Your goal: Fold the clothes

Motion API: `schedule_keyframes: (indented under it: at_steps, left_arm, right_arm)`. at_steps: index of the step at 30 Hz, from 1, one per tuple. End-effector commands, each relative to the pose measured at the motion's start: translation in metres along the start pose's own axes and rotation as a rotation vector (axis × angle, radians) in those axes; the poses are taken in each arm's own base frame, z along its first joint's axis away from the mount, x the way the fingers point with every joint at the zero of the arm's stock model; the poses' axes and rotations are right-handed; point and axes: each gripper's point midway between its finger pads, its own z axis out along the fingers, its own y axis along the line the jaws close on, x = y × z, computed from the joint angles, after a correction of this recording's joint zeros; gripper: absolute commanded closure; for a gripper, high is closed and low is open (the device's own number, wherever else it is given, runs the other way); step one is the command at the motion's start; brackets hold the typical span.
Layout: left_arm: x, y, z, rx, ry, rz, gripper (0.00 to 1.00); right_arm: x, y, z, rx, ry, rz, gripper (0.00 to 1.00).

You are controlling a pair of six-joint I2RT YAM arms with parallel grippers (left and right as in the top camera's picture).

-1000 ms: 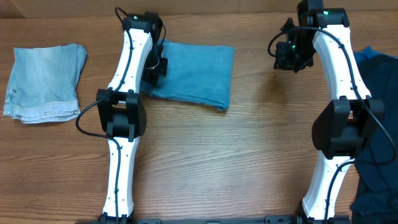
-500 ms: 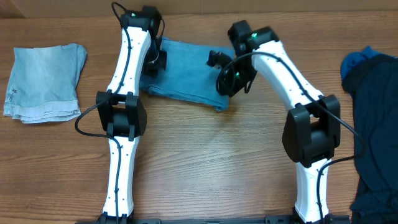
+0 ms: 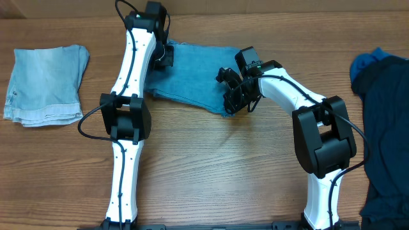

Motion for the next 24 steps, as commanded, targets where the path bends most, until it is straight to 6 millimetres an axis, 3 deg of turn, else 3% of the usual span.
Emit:
schedule_keyframes:
  at_steps: [1,3,5,6,8,10,12,14,15,20,24]
  left_arm:
    - [-0.002,0.018,0.011,-0.088,-0.003,-0.012,0.90]
    - [-0.004,0.018,0.010,-0.085,-0.014,-0.013,0.95]
    - [-0.014,0.008,-0.021,-0.057,-0.078,-0.014,0.96]
    - [-0.023,0.003,-0.047,-0.046,-0.142,-0.015,0.96]
    - [-0.044,-0.013,-0.125,-0.006,-0.342,-0.021,0.92]
    - [-0.052,-0.019,-0.184,0.014,-0.488,-0.020,0.87]
    - [-0.053,-0.018,-0.208,0.015,-0.544,-0.024,0.85]
    - [-0.051,-0.016,-0.198,0.008,-0.513,-0.024,0.85]
    - [-0.049,-0.014,-0.178,-0.002,-0.461,-0.025,0.86]
    - [-0.054,-0.011,-0.113,-0.024,-0.371,-0.013,0.90]
    - [-0.072,-0.013,-0.065,-0.020,-0.401,-0.014,0.85]
  right_arm:
    - [0.034,-0.014,0.018,0.054,0.112,0.048,0.96]
    - [0.038,-0.014,0.017,0.055,0.130,0.059,0.96]
    - [0.036,-0.012,0.013,0.058,0.134,0.135,0.96]
    - [0.030,-0.011,0.008,0.053,0.126,0.140,0.96]
    - [0.008,-0.010,-0.008,0.057,0.089,0.127,0.96]
    - [-0.015,-0.006,-0.030,0.059,0.051,0.113,0.96]
    - [-0.039,-0.001,-0.054,0.069,0.005,0.093,0.96]
    - [-0.062,0.001,-0.076,0.084,-0.055,0.071,0.96]
    - [-0.074,0.000,-0.083,0.095,-0.097,0.056,0.96]
    - [-0.089,-0.012,-0.078,0.142,-0.151,0.032,0.96]
    - [-0.097,-0.026,-0.063,0.176,-0.172,0.027,0.96]
